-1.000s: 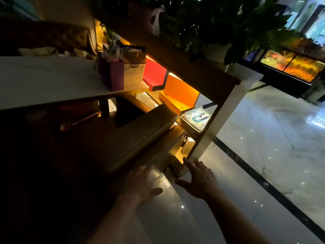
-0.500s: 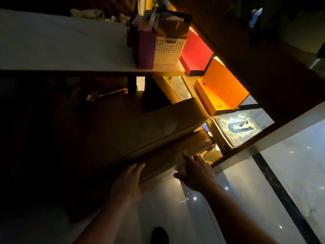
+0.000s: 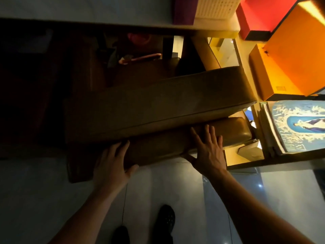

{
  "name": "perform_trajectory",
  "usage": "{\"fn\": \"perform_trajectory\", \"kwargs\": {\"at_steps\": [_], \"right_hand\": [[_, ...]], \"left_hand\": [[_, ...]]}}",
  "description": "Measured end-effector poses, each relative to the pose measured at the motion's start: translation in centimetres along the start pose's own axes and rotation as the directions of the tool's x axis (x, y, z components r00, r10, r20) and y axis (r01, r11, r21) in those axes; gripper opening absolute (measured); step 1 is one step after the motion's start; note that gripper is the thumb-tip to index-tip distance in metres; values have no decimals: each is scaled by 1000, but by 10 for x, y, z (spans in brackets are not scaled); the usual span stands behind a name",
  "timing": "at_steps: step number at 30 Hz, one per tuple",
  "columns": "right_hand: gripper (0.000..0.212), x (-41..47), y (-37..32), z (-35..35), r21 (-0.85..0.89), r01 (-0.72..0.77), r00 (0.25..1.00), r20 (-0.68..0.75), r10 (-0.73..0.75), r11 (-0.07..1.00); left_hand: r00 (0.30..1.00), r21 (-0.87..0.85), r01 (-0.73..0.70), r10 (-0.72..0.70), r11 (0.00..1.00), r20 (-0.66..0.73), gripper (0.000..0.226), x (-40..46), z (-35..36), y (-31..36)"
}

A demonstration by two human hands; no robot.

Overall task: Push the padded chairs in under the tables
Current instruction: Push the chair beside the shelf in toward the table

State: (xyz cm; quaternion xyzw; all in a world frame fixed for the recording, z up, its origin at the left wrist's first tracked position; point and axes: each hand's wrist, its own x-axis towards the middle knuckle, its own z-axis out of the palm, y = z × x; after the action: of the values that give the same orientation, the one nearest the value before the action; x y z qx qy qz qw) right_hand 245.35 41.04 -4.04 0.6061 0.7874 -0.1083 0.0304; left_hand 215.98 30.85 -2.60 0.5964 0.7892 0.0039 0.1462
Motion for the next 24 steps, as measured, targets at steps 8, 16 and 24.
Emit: {"fn": "perform_trajectory", "kwargs": {"at_steps": [8,16,24], "right_hand": [[100,-20,-12,3,-57,-13,1000,-5,13,998],[96,-107,-70,27,-72,-111,994,9,112,991],[97,-170,-124,42,-87,-204,974,82,211,975]], "left_hand": [[1000,-6,-4,4,1000,20,82,-9,-1,-8],[997,-10,-71,71,997,13,78,-64,0,-64],[992,-12,-121,122,993,46,83,-109,5,-122]]}}
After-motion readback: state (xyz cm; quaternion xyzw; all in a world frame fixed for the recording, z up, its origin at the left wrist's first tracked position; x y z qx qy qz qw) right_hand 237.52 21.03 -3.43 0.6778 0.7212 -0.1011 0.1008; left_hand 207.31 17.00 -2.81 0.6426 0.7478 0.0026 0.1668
